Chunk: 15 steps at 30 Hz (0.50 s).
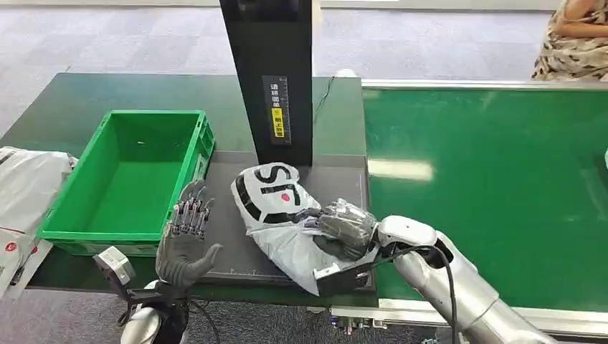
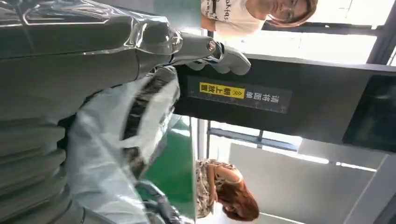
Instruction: Moved the parcel from conveyor to table for the left to box.
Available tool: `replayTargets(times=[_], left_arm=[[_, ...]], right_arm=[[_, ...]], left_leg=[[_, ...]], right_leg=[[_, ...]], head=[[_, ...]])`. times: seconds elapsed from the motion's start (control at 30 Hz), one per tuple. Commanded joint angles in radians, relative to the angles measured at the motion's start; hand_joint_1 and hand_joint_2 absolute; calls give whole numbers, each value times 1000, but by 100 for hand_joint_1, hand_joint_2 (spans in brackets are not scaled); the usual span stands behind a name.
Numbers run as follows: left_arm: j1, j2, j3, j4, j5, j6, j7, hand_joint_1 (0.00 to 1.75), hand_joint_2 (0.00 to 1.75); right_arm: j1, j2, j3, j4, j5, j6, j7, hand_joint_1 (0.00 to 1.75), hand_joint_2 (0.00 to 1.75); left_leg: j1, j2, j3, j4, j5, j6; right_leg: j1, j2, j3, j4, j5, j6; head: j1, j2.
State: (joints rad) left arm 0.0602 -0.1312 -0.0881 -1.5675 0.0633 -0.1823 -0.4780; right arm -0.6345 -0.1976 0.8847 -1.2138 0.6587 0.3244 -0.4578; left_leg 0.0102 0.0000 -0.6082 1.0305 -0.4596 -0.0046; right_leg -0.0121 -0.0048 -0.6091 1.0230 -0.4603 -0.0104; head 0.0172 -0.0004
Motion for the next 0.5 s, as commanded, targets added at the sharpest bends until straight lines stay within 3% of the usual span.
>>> replayTargets(times=[0.03, 0.17, 0.2, 0.23, 0.5], left_arm=[[-27, 8, 37, 62, 12, 3, 11, 0, 175], [-15, 2, 40, 52, 12, 5, 13, 0, 175], [-13, 1, 40, 52, 12, 5, 13, 0, 175], [-10, -1, 40, 51, 11, 6, 13, 0, 175], [8, 4, 39, 53, 17, -9, 21, 0, 175]], right_arm=[[-158, -3, 214, 121, -41, -4, 43, 175, 175], [-146, 5, 190, 133, 15, -154, 81, 175, 175], [-141, 7, 181, 136, 18, -172, 82, 21, 175], [-123, 11, 152, 139, 20, -216, 86, 0, 175], [64, 45, -83, 74, -99, -287, -9, 0, 175]], left_leg=[[0, 2, 4, -2, 0, 0], [0, 1, 3, -2, 0, 0], [0, 1, 2, -1, 0, 0], [0, 1, 4, -3, 0, 0], [0, -1, 3, -2, 0, 0]], right_leg=[[0, 3, 3, -2, 1, 0], [0, 2, 3, -2, 0, 0], [0, 1, 2, -1, 0, 0], [0, 1, 4, -3, 1, 0], [1, -1, 4, -3, 0, 0]], head=[[0, 0], [0, 0], [0, 0], [0, 0], [0, 0]])
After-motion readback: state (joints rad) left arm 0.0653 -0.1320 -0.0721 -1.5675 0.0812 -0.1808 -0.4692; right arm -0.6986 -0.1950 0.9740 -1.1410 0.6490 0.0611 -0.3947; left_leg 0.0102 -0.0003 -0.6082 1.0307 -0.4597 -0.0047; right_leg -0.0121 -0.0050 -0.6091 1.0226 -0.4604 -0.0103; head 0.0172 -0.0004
